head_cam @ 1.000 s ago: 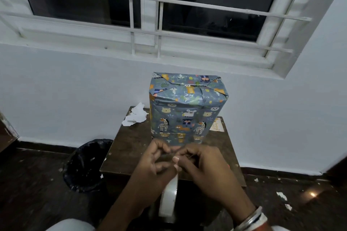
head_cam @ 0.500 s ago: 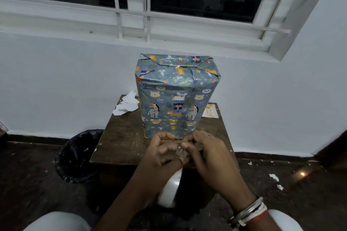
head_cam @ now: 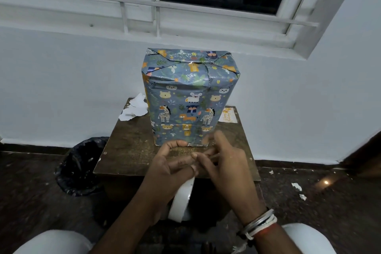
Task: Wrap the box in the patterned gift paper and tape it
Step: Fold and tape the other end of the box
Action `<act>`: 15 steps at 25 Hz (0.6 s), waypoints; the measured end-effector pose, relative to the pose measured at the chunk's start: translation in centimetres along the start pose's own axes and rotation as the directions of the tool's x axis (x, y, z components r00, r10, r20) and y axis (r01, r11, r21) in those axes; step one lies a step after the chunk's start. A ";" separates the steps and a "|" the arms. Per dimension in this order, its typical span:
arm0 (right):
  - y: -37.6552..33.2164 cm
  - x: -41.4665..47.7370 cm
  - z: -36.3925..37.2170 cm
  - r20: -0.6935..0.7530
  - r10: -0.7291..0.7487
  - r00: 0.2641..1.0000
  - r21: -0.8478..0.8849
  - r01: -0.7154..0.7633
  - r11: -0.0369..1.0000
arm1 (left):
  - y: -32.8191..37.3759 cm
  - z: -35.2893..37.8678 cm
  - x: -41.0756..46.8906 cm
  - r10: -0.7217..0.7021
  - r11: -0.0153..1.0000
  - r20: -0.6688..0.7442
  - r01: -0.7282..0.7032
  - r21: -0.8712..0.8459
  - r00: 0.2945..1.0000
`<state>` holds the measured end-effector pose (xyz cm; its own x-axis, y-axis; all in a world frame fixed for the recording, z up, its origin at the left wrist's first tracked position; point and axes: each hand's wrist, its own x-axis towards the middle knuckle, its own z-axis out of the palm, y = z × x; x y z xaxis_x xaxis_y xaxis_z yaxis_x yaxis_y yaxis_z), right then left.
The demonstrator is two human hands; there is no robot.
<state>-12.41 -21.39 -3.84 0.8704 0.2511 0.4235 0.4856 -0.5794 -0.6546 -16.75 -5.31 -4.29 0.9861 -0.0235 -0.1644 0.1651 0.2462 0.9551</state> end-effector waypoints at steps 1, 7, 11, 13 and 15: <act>0.2 0.2 -0.4 -0.024 0.055 0.998 0.013 -0.054 0.998 | 0.0 -0.1 -0.1 -0.014 1.000 0.009 0.014 0.004 1.000; 7.8 1.3 -3.4 0.081 0.355 0.931 -0.378 -0.301 0.876 | -0.2 -0.8 -0.2 -0.028 0.994 0.065 0.021 0.110 0.997; 10.0 0.5 -1.5 0.142 0.420 0.896 -0.531 -0.289 0.797 | -0.2 -0.7 0.2 -0.031 0.999 0.086 0.027 0.047 0.996; 10.4 0.7 -0.9 0.098 0.397 0.912 -0.553 -0.282 0.784 | -0.2 -0.9 0.3 -0.025 0.999 0.084 0.023 0.035 0.996; 10.8 0.8 -0.5 0.086 0.399 0.913 -0.569 -0.284 0.772 | -0.2 -1.3 0.4 -0.016 0.999 0.090 0.013 0.034 0.996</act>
<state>-6.46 -27.80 -10.27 0.9954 0.0644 0.0711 0.0813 -0.9597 -0.2691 -16.38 -4.14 -4.90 0.9809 -0.1146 -0.1569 0.1785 0.2132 0.9606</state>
